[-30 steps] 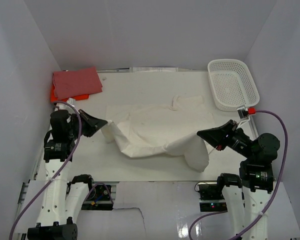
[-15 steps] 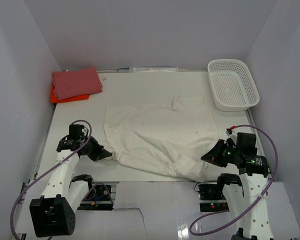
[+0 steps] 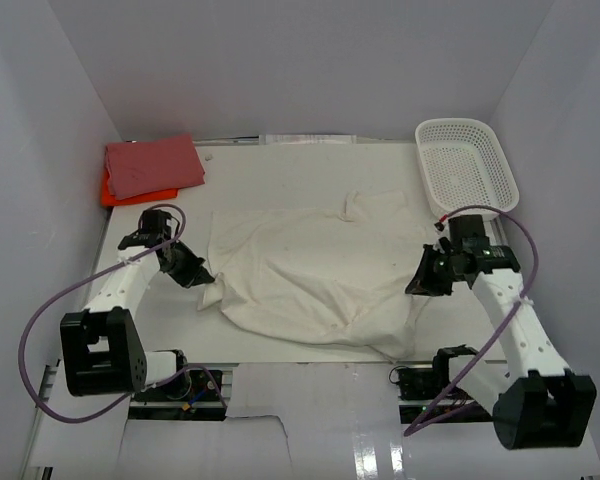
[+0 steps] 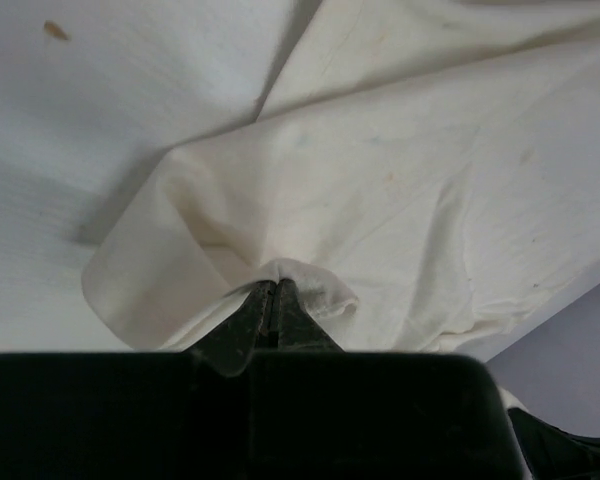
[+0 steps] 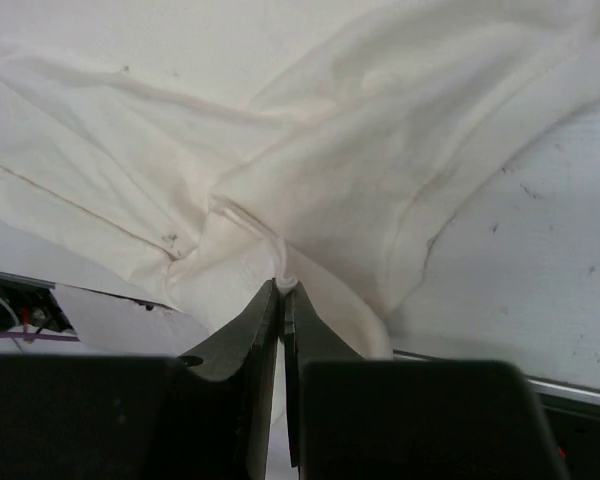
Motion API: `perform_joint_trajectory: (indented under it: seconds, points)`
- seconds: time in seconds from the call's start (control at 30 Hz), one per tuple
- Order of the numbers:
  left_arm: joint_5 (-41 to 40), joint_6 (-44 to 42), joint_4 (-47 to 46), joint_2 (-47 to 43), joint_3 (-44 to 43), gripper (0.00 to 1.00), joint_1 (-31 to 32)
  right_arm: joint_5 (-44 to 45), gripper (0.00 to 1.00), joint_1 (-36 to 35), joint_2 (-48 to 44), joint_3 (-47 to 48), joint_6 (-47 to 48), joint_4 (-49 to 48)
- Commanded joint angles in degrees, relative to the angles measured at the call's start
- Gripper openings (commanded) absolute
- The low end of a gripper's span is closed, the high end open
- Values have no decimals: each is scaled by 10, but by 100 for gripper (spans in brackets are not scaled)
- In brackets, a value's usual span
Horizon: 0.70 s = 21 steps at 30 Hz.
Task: Fold and stack the t-shirts
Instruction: Flatten out the tshirt
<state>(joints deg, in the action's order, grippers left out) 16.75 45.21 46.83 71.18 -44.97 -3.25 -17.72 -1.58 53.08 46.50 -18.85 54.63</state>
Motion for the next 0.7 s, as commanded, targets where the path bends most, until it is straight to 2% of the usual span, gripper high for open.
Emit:
perform_joint_trajectory:
  seconds: [0.0,0.1,0.17,0.4,0.67]
  points:
    - [-18,-14,-51,47,-57,0,0,87,8,-85,105,19,-23,-96]
    - [-28,-15,-65,72,-74,0,0,126,8,-131,176,25,-36,-132]
    - [-30,-14,-81,80,-79,0,0,140,8,-141,191,26,-40,-145]
    - [-11,-16,-124,156,-110,0,1,197,8,-142,261,57,-29,-167]
    - [5,-8,-148,298,-155,0,19,245,8,-142,378,118,-20,-173]
